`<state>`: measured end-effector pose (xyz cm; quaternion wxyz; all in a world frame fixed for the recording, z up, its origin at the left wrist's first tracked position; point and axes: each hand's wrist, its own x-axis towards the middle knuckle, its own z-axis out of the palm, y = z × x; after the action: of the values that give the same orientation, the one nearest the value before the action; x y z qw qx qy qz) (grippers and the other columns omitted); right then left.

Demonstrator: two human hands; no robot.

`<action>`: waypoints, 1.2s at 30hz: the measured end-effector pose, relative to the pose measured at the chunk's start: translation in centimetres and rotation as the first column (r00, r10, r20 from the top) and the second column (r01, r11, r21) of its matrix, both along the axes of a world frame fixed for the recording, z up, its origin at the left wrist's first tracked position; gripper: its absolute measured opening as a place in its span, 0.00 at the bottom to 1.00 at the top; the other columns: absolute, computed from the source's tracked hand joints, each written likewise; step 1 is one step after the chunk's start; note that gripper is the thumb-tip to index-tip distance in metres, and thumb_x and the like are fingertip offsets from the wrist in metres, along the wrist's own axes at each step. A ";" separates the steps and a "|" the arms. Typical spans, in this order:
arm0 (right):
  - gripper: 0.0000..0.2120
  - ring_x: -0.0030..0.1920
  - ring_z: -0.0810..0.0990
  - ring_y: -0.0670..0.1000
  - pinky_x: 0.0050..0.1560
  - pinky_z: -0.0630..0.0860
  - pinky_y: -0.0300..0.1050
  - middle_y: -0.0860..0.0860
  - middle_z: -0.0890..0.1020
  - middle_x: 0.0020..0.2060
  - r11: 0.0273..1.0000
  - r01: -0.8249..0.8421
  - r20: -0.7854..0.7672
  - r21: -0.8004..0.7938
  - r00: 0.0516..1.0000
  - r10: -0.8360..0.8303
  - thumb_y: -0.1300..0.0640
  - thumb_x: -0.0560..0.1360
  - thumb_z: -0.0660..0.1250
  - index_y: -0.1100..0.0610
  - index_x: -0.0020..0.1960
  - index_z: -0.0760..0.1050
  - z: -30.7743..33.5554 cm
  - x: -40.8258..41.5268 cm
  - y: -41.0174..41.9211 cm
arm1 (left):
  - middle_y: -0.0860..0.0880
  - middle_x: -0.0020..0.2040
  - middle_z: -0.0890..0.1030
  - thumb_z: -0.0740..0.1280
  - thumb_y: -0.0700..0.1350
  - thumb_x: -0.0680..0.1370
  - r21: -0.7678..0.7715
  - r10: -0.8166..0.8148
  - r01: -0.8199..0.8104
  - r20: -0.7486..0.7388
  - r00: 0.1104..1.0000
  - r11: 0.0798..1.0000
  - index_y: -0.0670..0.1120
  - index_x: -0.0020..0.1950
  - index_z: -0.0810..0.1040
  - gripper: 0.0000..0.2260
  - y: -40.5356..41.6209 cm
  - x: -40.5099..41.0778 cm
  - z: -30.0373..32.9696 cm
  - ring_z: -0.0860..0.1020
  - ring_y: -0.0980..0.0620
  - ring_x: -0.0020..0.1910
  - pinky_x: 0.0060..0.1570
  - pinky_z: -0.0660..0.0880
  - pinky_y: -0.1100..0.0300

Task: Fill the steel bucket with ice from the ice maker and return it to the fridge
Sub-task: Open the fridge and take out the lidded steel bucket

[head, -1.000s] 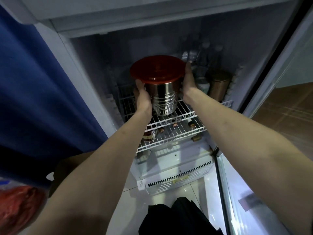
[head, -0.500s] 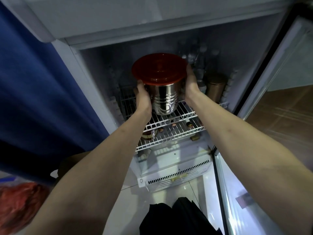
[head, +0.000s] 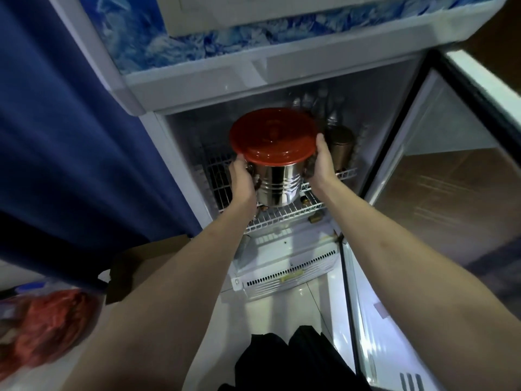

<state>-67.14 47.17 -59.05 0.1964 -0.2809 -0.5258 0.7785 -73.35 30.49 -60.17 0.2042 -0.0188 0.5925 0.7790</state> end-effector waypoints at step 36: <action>0.33 0.71 0.76 0.53 0.73 0.71 0.62 0.50 0.80 0.69 0.976 -0.215 -0.009 -0.043 0.977 0.215 0.31 0.75 0.64 0.43 0.76 0.69 11.1 28.4 -12.4 | 0.47 0.64 0.79 0.61 0.66 0.76 -0.108 0.210 -0.208 0.005 0.978 0.972 0.51 0.64 0.76 0.25 -14.0 31.1 14.5 0.77 0.50 0.65 0.69 0.72 0.40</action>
<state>-38.71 34.80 -47.95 0.1060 -0.2250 -0.5357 0.8070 -42.26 16.48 -45.67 0.1245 -0.0984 0.6265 0.7631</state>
